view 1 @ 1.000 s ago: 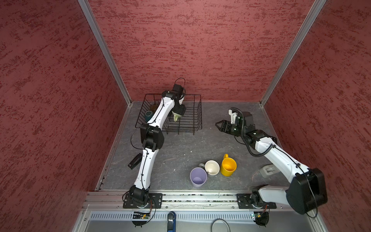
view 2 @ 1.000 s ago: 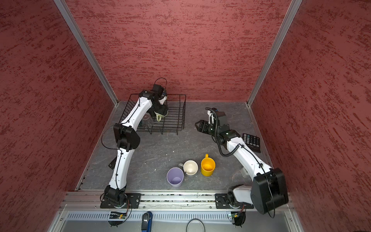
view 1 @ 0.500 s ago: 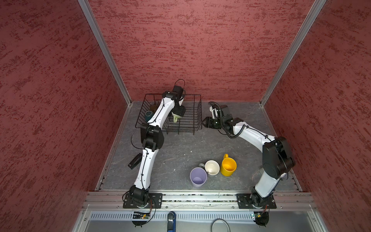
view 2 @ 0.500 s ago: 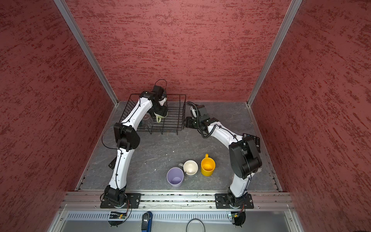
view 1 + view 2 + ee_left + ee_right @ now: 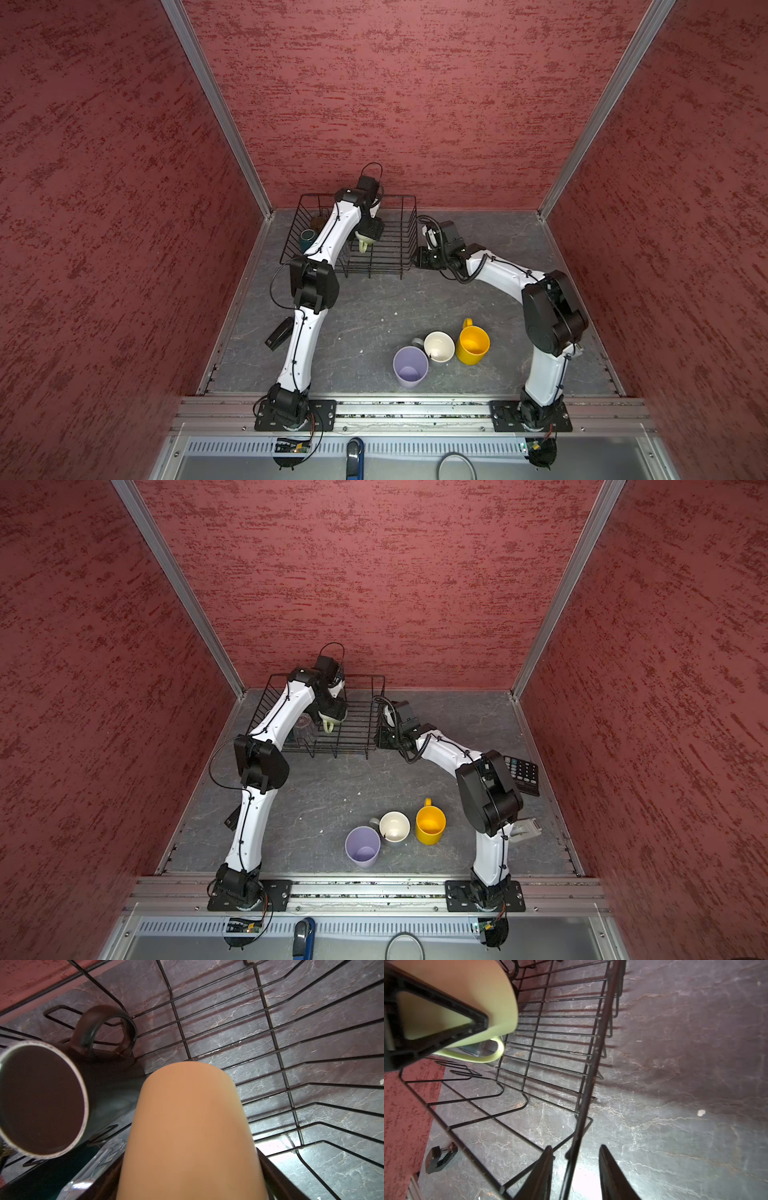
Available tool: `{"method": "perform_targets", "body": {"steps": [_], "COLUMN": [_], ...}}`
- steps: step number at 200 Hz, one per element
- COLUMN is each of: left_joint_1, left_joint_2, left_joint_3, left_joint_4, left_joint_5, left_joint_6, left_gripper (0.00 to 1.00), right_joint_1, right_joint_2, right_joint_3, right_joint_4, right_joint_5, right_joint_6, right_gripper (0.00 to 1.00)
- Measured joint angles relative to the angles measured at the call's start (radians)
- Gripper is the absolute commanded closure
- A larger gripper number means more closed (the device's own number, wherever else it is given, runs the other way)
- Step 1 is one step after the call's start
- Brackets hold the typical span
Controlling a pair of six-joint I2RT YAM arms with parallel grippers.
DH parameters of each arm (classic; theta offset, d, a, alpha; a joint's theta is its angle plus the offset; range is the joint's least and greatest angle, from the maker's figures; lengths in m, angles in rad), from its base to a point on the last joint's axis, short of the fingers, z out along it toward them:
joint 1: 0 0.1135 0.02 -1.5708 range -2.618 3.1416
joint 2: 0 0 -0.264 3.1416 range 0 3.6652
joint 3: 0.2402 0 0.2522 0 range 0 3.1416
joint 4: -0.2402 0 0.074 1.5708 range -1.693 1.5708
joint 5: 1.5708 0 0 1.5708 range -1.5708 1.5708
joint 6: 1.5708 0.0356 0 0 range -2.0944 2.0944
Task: Load cups into a dish rack
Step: Move the dish rack to the top-center of the table.
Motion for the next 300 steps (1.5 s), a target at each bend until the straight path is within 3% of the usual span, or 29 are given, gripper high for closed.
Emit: {"method": "perform_targets", "body": {"steps": [48, 141, 259, 300], "left_joint_1": [0.003, 0.004, -0.020, -0.024], "left_joint_2": [-0.020, -0.022, -0.022, -0.022], "left_joint_3": [-0.020, -0.033, -0.033, -0.033], "left_joint_4": [0.007, 0.015, 0.021, 0.021], "left_joint_5": [-0.001, -0.001, -0.060, -0.061], "left_joint_6": [0.000, -0.003, -0.019, -0.019], "left_gripper": [1.00, 1.00, 1.00, 1.00], "right_joint_1": [0.010, 0.023, 0.054, 0.072], "right_joint_2": [0.005, -0.018, -0.101, -0.142], "right_joint_3": [0.009, -0.018, -0.116, -0.163], "right_joint_4": [0.002, 0.019, 0.021, 0.020], "right_joint_5": [0.005, 0.050, 0.077, 0.082], "right_joint_6": [0.000, 0.044, 0.089, 0.098], "right_gripper": [0.80, 0.90, 0.92, 0.89]}}
